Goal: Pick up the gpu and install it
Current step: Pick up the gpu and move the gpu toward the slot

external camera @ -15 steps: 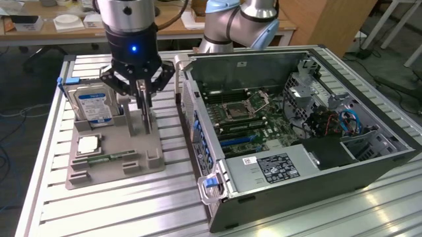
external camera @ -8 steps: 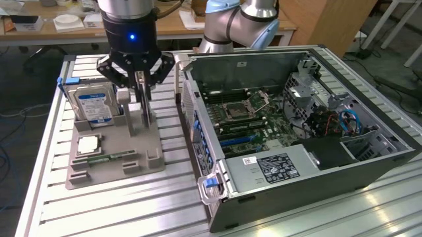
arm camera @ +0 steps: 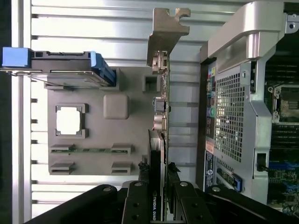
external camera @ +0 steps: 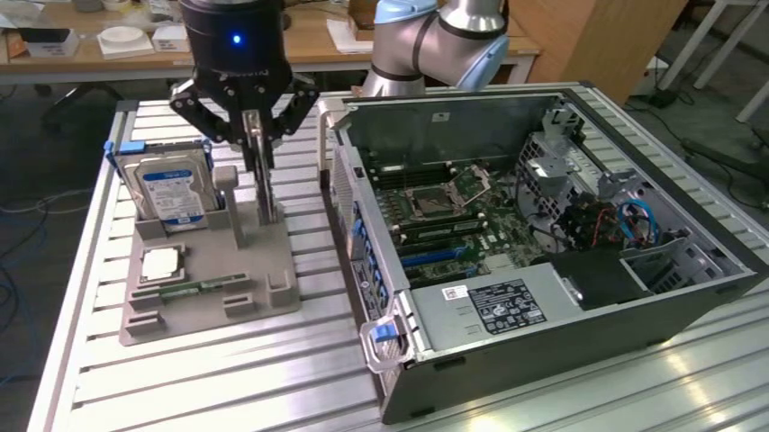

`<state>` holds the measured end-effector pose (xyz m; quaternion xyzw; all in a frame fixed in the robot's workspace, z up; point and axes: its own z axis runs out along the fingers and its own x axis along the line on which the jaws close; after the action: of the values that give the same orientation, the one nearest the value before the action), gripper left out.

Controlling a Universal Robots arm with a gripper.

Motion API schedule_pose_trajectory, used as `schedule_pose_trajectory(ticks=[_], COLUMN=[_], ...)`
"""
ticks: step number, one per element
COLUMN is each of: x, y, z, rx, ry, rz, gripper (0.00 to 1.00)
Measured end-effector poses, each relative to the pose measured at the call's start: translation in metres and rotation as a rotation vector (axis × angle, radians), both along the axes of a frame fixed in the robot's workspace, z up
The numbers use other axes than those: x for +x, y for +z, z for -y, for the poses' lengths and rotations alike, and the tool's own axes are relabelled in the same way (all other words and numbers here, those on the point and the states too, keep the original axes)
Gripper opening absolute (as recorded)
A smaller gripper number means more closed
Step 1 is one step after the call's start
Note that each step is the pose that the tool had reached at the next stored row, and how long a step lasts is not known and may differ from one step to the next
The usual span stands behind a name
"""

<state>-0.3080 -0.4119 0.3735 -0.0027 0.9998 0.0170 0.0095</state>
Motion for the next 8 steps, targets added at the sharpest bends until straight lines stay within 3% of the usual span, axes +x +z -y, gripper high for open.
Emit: schedule_pose_trajectory(ticks=[8], x=[0.000], y=[0.0189], z=[0.0000], rx=[-0.0001], ry=[0.000], rz=[0.0004], gripper=[0.25])
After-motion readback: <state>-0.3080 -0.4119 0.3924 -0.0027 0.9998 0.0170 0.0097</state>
